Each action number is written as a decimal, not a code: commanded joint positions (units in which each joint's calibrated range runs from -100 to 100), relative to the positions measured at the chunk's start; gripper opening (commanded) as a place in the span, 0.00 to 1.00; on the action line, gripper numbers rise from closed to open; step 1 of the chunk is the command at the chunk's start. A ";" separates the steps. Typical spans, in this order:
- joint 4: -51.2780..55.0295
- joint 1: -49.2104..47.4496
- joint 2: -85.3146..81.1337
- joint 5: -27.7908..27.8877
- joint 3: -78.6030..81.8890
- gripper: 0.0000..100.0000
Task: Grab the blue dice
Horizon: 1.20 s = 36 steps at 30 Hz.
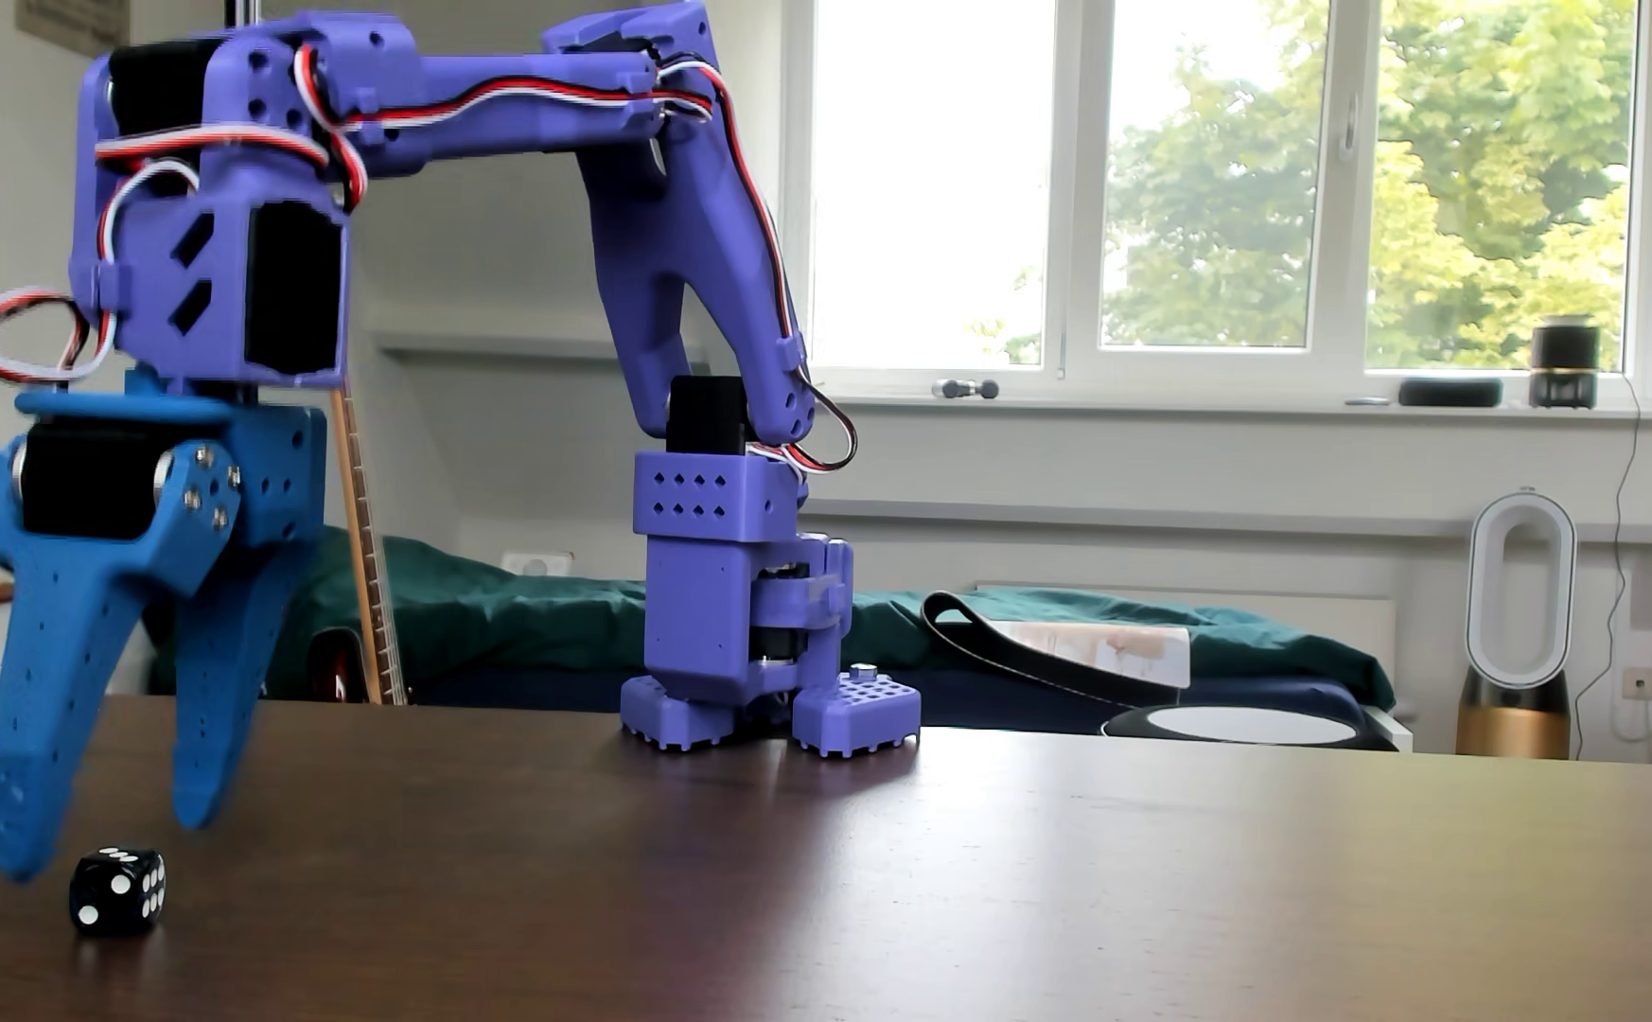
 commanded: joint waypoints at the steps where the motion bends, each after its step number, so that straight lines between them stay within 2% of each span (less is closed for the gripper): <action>1: -0.58 0.86 -1.60 0.24 -2.37 0.28; 7: -0.58 0.86 -1.18 0.24 -2.46 0.27; 15: -0.67 1.68 -1.18 0.76 -2.10 0.01; 36: -0.67 1.68 3.09 0.76 -2.55 0.02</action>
